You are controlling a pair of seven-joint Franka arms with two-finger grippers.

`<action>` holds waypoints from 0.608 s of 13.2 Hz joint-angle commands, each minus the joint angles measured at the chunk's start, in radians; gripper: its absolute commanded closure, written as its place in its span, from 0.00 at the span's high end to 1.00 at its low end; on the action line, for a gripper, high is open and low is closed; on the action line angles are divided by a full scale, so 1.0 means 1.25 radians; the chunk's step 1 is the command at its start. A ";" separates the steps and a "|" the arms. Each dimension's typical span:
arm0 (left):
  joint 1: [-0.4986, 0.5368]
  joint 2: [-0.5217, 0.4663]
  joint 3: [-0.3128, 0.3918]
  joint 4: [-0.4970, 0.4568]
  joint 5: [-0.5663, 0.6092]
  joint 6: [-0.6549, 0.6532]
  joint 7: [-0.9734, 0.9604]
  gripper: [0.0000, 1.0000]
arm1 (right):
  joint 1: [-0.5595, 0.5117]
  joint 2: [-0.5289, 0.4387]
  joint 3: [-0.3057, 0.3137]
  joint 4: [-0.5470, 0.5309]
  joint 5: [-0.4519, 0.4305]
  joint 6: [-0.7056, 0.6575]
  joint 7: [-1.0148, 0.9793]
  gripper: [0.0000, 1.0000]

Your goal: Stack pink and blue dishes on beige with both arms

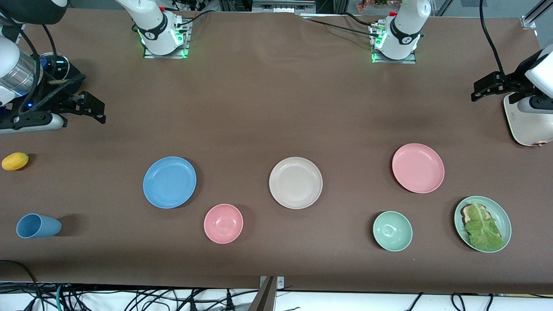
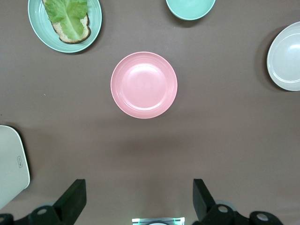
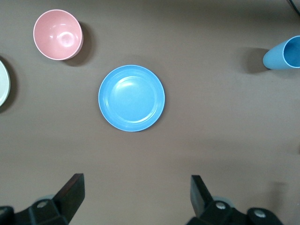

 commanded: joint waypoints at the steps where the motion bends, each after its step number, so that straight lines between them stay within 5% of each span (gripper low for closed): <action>1: -0.003 0.010 -0.003 0.021 0.016 -0.009 0.005 1.00 | 0.000 0.000 0.000 0.014 0.000 -0.009 0.002 1.00; 8: -0.005 0.031 -0.003 0.022 0.016 -0.010 0.002 1.00 | 0.000 0.000 0.000 0.016 -0.001 -0.004 0.004 1.00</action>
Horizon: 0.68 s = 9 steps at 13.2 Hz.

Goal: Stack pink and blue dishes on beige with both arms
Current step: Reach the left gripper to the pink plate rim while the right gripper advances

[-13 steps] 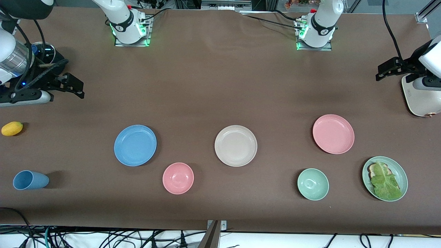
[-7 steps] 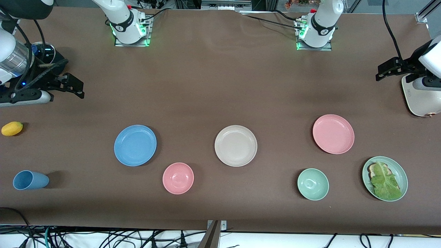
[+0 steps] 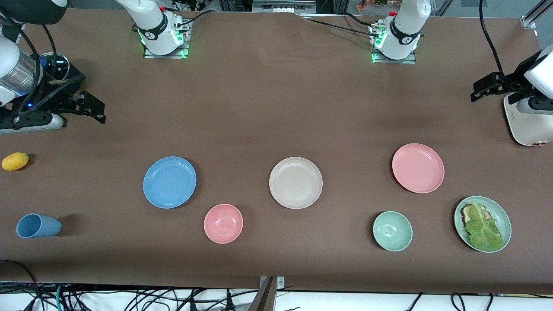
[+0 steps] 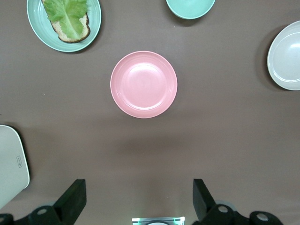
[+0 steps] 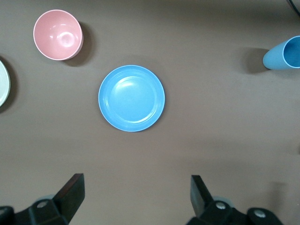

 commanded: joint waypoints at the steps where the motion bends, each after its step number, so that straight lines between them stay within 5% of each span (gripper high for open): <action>1: -0.001 0.054 -0.003 0.026 0.011 -0.006 -0.006 1.00 | 0.000 0.000 0.000 0.015 -0.001 -0.004 0.004 1.00; 9: -0.008 0.265 -0.002 0.081 0.016 -0.004 -0.006 1.00 | -0.005 0.044 -0.005 0.017 -0.001 0.013 0.006 1.00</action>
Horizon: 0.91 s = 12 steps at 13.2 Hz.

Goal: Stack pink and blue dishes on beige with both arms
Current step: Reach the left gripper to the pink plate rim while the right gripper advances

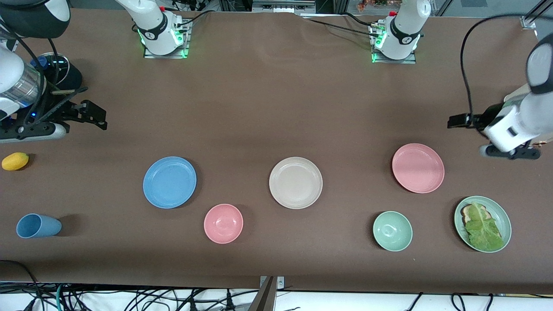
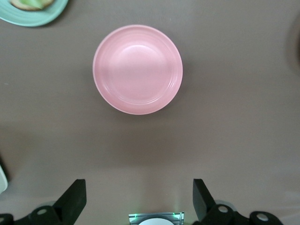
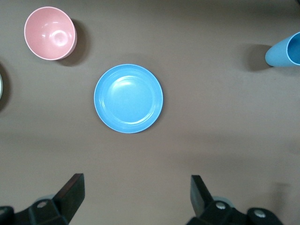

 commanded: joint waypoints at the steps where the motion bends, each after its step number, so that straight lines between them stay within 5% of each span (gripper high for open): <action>1: 0.006 0.062 -0.002 0.050 0.016 -0.010 -0.003 1.00 | -0.005 0.022 0.000 0.016 0.000 0.009 0.005 1.00; 6: 0.024 0.155 0.002 -0.015 0.017 0.183 0.003 1.00 | -0.002 0.049 0.000 0.016 -0.009 0.069 0.006 1.00; 12: 0.091 0.164 0.002 -0.233 0.072 0.532 0.007 1.00 | 0.001 0.075 0.002 0.016 -0.008 0.109 0.001 1.00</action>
